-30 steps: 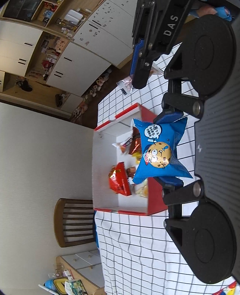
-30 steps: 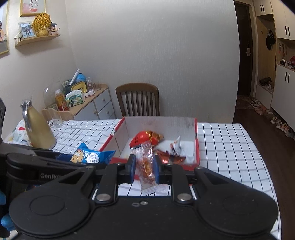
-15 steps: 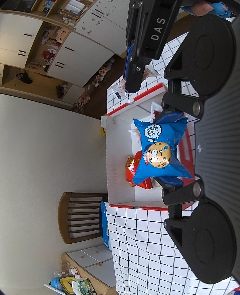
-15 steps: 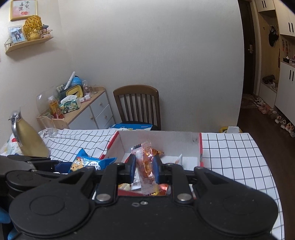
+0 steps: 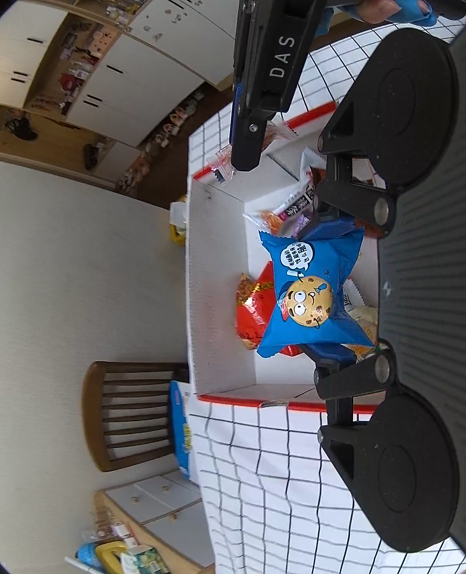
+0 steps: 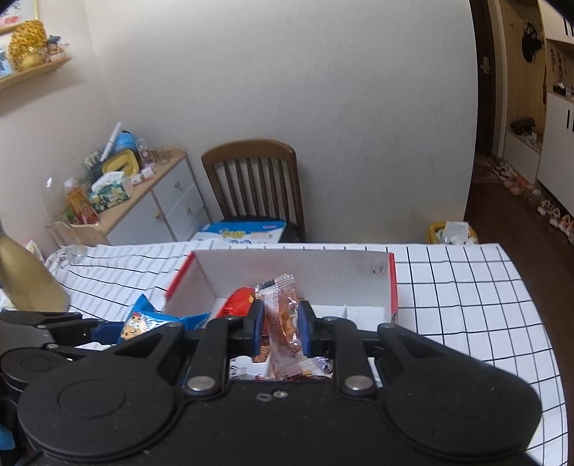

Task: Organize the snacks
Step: 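Carry the blue cookie bag with the left gripper while the right gripper carries the clear snack to the box, then lower both held snacks into the red box and open both grippers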

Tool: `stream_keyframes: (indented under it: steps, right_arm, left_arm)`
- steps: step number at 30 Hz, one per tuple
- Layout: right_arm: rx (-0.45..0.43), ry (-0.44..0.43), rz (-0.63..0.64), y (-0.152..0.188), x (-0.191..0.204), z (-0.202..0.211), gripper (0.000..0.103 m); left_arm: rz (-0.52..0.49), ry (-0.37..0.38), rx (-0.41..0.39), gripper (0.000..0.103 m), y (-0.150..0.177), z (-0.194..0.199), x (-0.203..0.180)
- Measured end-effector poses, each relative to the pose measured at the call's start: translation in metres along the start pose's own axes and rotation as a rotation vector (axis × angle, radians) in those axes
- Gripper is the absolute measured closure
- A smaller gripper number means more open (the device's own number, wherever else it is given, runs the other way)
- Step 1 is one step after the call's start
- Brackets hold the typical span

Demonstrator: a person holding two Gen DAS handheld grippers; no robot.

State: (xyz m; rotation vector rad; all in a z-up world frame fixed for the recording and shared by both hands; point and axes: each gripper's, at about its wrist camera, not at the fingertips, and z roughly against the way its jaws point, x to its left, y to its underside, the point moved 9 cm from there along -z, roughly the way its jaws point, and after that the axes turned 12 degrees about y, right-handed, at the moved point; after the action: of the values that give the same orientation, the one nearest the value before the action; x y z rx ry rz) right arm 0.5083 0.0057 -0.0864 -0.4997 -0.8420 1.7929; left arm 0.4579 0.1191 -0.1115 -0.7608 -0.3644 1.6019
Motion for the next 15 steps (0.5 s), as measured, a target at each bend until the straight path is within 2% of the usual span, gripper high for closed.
stream_keyframes:
  steps: [6,15]
  right_arm:
    - [0.061,0.01,-0.011,0.005,-0.001,-0.034,0.084]
    - [0.136,0.024,-0.014,0.019,-0.002,-0.067,0.084]
  left_arm:
    - [0.036,0.009,0.061,0.047,0.005,-0.027,0.01]
    - [0.027,-0.005,0.119,0.047,0.016,-0.055,0.011]
